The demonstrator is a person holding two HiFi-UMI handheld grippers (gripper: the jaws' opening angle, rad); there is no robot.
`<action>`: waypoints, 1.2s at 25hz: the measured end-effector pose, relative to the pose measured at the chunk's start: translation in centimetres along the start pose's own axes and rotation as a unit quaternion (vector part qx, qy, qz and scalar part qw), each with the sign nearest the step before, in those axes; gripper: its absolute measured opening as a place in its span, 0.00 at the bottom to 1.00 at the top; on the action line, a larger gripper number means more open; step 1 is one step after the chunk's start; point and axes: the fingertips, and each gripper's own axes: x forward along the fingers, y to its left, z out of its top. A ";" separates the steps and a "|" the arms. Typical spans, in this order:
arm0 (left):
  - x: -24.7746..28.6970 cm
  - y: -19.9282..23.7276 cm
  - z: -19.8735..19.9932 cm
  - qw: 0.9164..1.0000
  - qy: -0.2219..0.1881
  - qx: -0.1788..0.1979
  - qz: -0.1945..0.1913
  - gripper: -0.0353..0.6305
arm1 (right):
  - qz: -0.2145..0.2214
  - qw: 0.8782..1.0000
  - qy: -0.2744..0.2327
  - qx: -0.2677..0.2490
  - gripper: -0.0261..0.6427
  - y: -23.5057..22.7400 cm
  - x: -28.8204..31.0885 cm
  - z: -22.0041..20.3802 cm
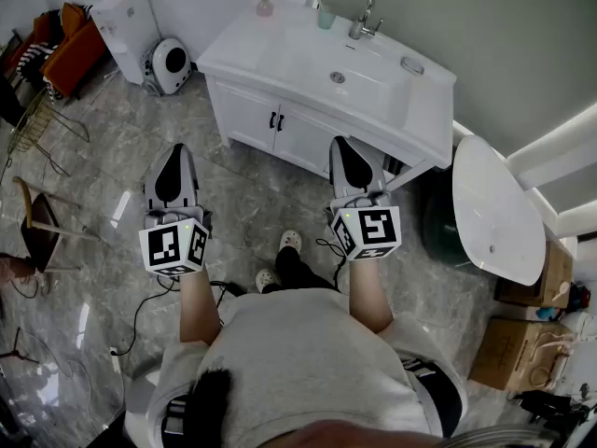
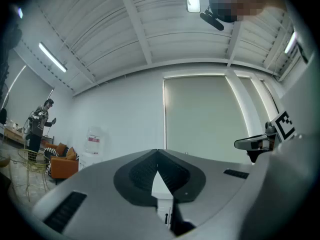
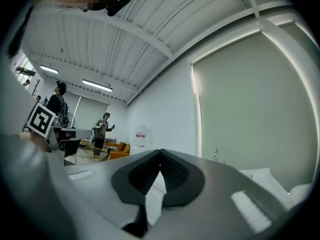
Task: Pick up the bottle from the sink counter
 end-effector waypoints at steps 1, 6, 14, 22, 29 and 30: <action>0.0 0.0 0.0 1.000 0.000 -0.001 0.000 0.06 | 0.000 1.000 0.000 0.000 0.06 0.0 0.0 0.1; 0.4 -0.1 0.2 1.000 -0.001 -0.003 -0.001 0.06 | -0.001 1.000 0.000 -0.001 0.06 -0.3 0.1 0.2; 2.3 -0.2 -0.3 1.000 -0.005 -0.008 -0.004 0.06 | -0.007 1.000 -0.007 0.002 0.06 -1.5 1.6 0.0; 6.5 0.2 -0.4 1.000 -0.020 -0.009 0.003 0.06 | 0.000 1.000 -0.018 0.009 0.06 -4.1 5.3 -0.2; 11.6 0.4 -0.2 1.000 -0.029 -0.004 0.007 0.06 | 0.016 0.999 -0.033 0.007 0.06 -6.5 10.2 0.3; 12.3 0.4 -0.2 0.999 -0.030 -0.004 0.009 0.06 | 0.019 0.999 -0.035 0.007 0.06 -6.9 11.0 0.4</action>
